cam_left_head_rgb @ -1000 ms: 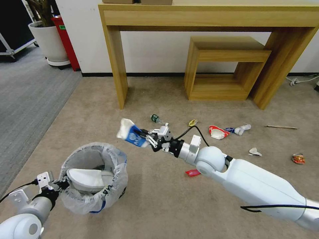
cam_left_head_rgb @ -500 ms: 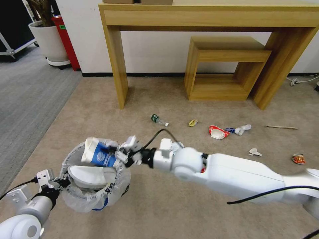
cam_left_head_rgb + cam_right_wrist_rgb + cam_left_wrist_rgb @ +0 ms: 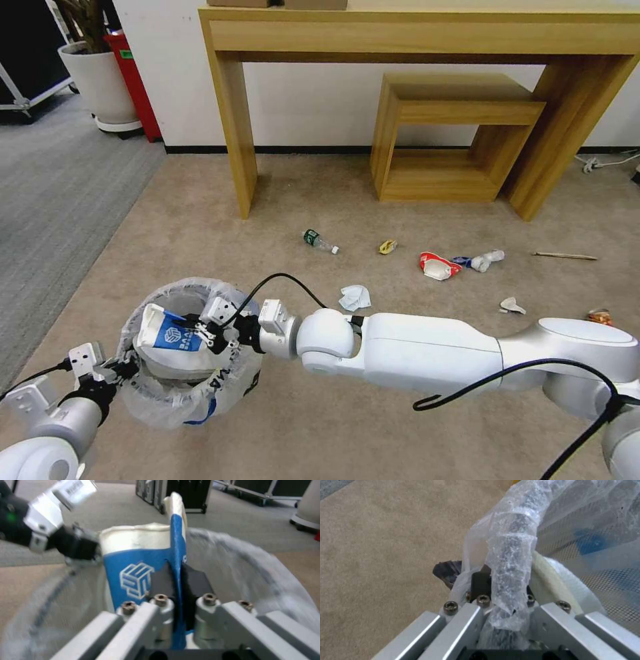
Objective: Pick up the trash bin and place the garbage on the floor into it.
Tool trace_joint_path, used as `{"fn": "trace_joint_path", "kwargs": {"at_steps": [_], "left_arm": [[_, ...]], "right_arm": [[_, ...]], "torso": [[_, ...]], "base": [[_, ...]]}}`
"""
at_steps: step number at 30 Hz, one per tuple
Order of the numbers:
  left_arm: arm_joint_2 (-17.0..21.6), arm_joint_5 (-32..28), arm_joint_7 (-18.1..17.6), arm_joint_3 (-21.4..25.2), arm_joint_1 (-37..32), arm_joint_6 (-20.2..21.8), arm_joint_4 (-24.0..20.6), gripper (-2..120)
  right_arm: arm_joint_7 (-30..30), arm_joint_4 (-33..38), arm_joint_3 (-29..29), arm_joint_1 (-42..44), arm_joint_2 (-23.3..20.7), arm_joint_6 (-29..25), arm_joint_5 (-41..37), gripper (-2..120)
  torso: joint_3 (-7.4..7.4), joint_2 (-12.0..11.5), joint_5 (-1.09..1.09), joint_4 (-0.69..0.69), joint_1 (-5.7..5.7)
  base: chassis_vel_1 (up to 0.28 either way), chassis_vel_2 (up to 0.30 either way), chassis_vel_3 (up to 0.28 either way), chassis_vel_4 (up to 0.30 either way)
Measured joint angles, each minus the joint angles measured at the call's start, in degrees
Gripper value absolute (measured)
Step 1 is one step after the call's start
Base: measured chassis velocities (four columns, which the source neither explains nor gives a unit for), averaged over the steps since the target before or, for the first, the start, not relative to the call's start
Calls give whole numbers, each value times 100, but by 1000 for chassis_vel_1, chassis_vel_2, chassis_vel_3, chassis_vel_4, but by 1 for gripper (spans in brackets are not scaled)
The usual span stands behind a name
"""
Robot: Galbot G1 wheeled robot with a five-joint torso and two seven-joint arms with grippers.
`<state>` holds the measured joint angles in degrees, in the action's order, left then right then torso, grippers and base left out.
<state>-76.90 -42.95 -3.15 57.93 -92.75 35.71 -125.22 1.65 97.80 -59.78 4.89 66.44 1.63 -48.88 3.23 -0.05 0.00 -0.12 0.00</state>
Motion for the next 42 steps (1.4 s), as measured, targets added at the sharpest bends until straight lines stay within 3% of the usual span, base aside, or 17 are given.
{"fn": "trace_joint_path", "kwargs": {"at_steps": [9,12,14,16,18,20,22,23,25,26,27,29,31,33,35,42], "left_arm": [[10,-1,1,-54,57,0,90,1],[20,2,2,-62,85,0,146,1],[26,2,3,-61,88,0,152,1],[71,-6,4,-44,99,0,212,1],[83,-10,4,-36,101,0,227,1],[141,-33,4,-8,111,0,278,1],[151,-37,4,-4,115,0,289,1],[178,-41,2,0,128,0,323,1],[184,-41,2,-1,133,0,334,1],[193,-41,0,-3,151,0,361,1],[197,-38,-2,-16,162,0,383,1],[197,-38,-2,-16,162,0,383,1],[200,-22,-3,-59,186,0,423,1],[194,-12,-4,-65,196,1,431,1],[173,8,-6,-85,208,3,439,1],[148,37,-8,-117,244,15,453,1]], "right_arm": [[-3,21,69,135,-118,-23,43,37],[41,78,197,214,-110,-90,21,53],[54,97,228,228,-110,-90,8,55],[199,268,633,378,-192,-11,-136,67],[238,303,719,419,-223,13,-163,70],[506,487,1239,682,-449,170,-303,82],[582,540,1435,781,-531,210,-333,84],[780,670,1916,1098,-725,311,-408,92],[839,713,2089,1232,-790,367,-438,93],[1036,815,2531,1582,-945,490,-506,99],[1224,899,2881,1883,-1058,584,-566,100],[1224,899,2881,1883,-1058,584,-566,100],[1737,1081,3626,2433,-1313,820,-751,100],[1950,1117,3877,2606,-1398,889,-815,100],[2366,1184,4489,3044,-1512,1008,-932,100],[3476,1074,5648,4028,-1496,1319,-1504,100]], "torso": [[0,0,0,0,0],[0,0,0,1,0],[0,0,0,1,0],[0,0,0,2,0],[0,0,0,2,0],[0,0,1,2,0],[0,0,1,2,0],[0,0,1,1,0],[0,0,2,1,0],[0,0,1,0,0],[-1,0,2,0,0],[-1,0,2,0,0],[-1,0,2,2,0],[-1,0,2,0,0],[0,0,3,0,0],[-1,0,0,1,0]], "base": [[0,0,0,0],[0,0,0,0],[0,0,0,0],[0,0,0,0],[0,0,0,0],[0,0,0,0],[0,0,0,0],[0,0,0,0],[0,0,0,0],[0,0,0,0],[0,0,0,0],[0,0,0,0],[0,0,0,0],[0,0,0,0],[0,0,0,0],[0,0,0,0]]}}
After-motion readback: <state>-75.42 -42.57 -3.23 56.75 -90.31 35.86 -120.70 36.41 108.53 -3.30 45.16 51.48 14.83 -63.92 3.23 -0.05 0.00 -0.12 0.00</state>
